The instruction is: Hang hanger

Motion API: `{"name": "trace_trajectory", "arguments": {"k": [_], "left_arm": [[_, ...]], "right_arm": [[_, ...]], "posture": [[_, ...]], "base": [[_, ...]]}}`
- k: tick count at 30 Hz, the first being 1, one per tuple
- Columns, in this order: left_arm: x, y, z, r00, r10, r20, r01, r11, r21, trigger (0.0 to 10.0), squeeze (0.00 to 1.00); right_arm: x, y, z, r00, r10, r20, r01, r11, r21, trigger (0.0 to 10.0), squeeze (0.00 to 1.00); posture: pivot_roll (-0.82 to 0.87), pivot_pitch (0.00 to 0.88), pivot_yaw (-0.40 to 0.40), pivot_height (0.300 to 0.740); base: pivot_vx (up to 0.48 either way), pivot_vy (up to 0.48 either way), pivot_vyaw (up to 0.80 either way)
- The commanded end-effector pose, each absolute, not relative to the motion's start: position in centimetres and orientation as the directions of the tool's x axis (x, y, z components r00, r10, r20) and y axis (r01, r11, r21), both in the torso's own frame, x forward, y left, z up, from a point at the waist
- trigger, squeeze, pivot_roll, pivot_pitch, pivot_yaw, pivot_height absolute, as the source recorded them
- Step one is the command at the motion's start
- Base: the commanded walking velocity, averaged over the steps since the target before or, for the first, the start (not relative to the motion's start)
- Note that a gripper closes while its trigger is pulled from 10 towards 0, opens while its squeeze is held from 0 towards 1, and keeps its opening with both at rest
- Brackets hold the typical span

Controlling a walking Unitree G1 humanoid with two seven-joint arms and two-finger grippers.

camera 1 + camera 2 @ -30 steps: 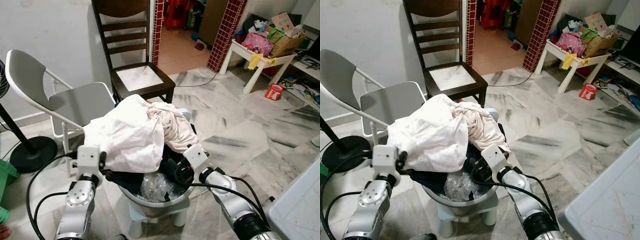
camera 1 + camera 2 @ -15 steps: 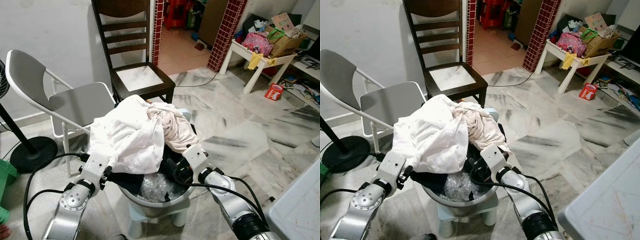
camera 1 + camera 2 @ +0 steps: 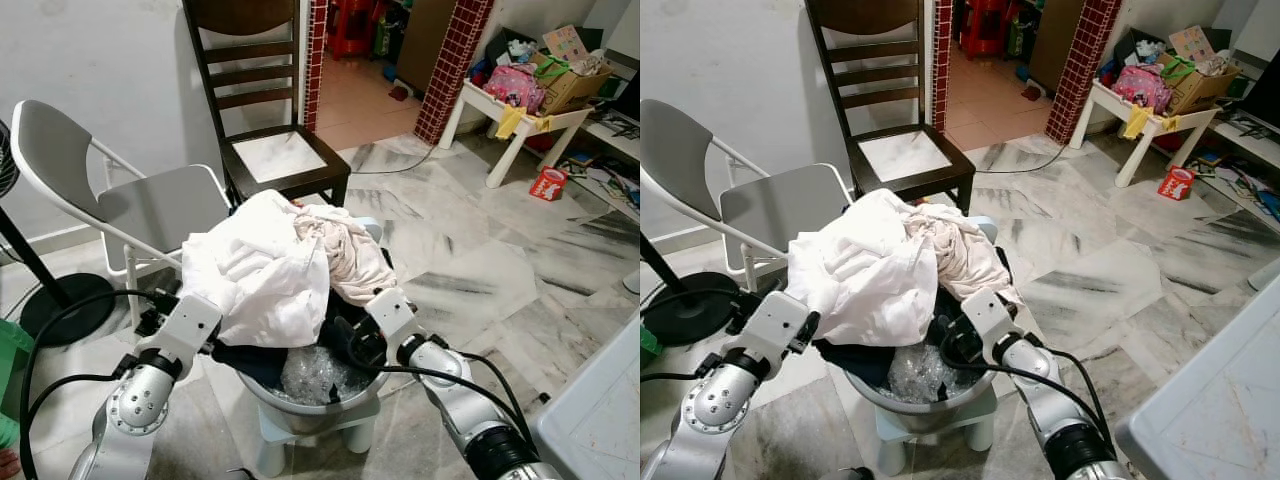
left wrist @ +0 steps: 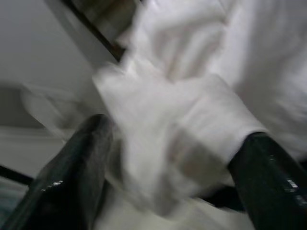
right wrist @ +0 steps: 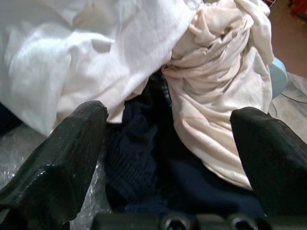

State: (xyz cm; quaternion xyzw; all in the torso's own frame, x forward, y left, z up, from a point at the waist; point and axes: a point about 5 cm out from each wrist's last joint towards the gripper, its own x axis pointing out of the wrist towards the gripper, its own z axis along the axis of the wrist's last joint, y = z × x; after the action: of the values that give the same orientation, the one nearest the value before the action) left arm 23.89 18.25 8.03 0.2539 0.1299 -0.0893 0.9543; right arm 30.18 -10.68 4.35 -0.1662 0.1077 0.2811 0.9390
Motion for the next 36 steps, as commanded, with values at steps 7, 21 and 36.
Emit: {"name": "trace_trajectory", "arguments": {"k": [7,21,36], "left_arm": [[24.6,16.8,8.3,0.980,-0.063,-0.189,0.088,0.988,0.129,10.0,1.00],[22.4,15.0,4.2,0.825,-0.280,-0.491,0.324,0.946,0.004,10.0,1.00],[23.6,15.4,7.0,0.957,-0.156,-0.244,0.193,0.972,0.132,10.0,0.00]], "right_arm": [[30.4,-11.2,4.4,0.825,0.479,-0.299,-0.553,0.793,-0.256,10.0,0.00],[30.6,-11.3,4.5,0.827,0.479,-0.294,-0.552,0.792,-0.262,10.0,0.00],[30.6,-11.4,4.4,0.827,0.477,-0.297,-0.552,0.791,-0.264,10.0,0.00]], "posture": [[0.07,0.038,-0.052,0.740],[0.06,0.035,-0.051,0.740],[0.07,0.035,-0.064,0.740]], "base": [[0.000,0.000,0.00],[0.000,0.000,0.00],[0.000,0.000,0.00]]}}
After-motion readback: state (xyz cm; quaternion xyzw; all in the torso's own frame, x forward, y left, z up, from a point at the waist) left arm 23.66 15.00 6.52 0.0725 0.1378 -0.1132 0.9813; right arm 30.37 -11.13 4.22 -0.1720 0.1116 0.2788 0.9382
